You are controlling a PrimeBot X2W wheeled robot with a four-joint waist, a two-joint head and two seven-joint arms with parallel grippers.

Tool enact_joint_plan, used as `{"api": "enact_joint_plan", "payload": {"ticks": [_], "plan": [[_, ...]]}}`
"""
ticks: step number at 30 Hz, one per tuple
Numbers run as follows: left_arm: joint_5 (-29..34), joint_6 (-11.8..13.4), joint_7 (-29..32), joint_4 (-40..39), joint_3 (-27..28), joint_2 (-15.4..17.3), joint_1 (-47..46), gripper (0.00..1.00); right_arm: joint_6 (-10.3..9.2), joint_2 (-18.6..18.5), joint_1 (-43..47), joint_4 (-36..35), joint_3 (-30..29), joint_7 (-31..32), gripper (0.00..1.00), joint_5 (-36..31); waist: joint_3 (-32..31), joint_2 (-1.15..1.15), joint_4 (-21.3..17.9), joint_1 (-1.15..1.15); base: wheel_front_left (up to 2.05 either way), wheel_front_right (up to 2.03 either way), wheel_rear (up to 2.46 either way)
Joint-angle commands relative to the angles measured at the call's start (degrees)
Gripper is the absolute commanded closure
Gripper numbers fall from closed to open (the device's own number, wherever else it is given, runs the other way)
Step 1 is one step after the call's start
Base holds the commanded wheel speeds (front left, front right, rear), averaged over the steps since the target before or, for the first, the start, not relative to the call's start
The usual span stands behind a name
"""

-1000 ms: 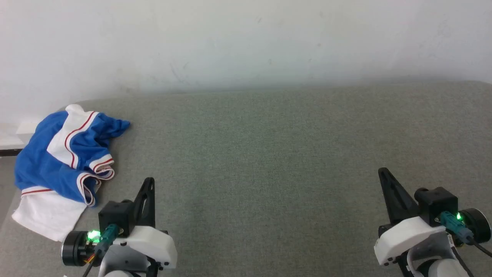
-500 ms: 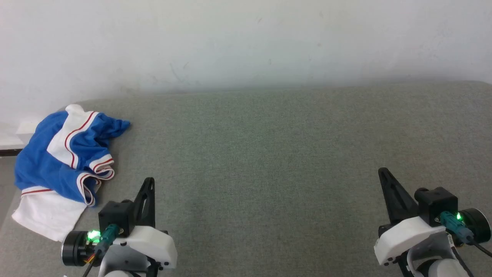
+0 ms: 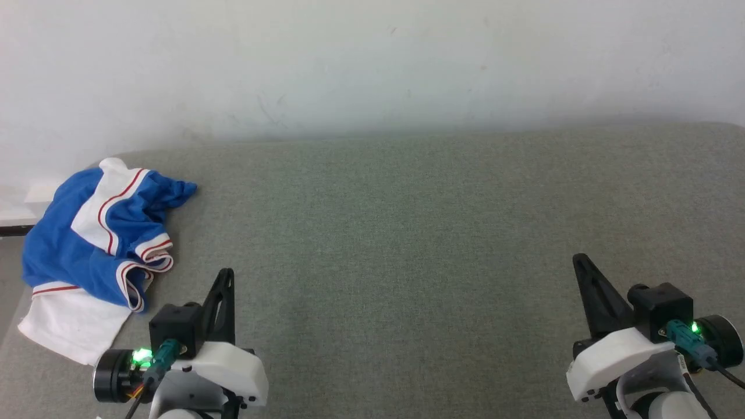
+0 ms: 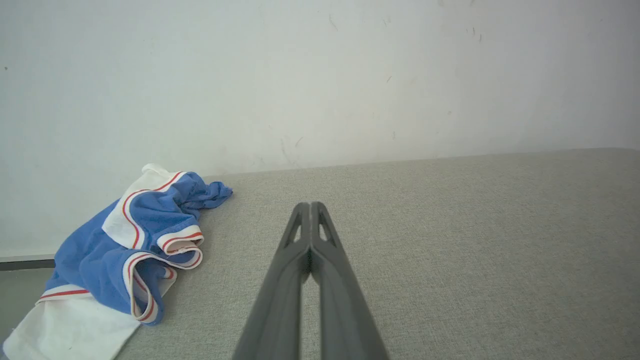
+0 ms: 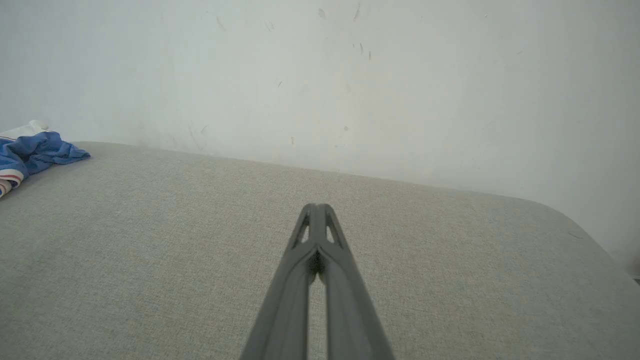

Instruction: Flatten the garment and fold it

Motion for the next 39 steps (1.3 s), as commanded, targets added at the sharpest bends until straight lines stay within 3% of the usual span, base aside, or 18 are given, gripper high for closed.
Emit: {"api": "enact_joint_plan", "payload": {"ticks": [1,4,5,39], "plan": [[0.4,0.4,0.0,0.1,0.0,-0.1,-0.7,1.0,-0.05,0.2,-0.5,-0.2,0.0,0.0,1.0,-0.3,0.0,-0.01,0.0,0.0,0.0,0.0,0.0],[0.4,0.4,0.0,0.1,0.0,-0.1,-0.7,1.0,-0.05,0.2,-0.5,-0.2,0.0,0.0,1.0,-0.3,0.0,-0.01,0.0,0.0,0.0,0.0,0.0],[0.0,0.0,0.0,0.0,0.0,0.0,0.0,0.0,0.0,0.0,0.0,0.0,0.0,0.0,0.0,0.0,0.0,-0.01,0.0,0.0,0.0,0.0,0.0],[-0.2,1.3,-3.6,-1.9,0.3,0.7,1.5,0.0,-0.01,0.0,0.3,0.9,-4.2,-3.6,0.0,2.0,0.2,-0.01,0.3,0.0,0.0,0.0,0.0]]}}
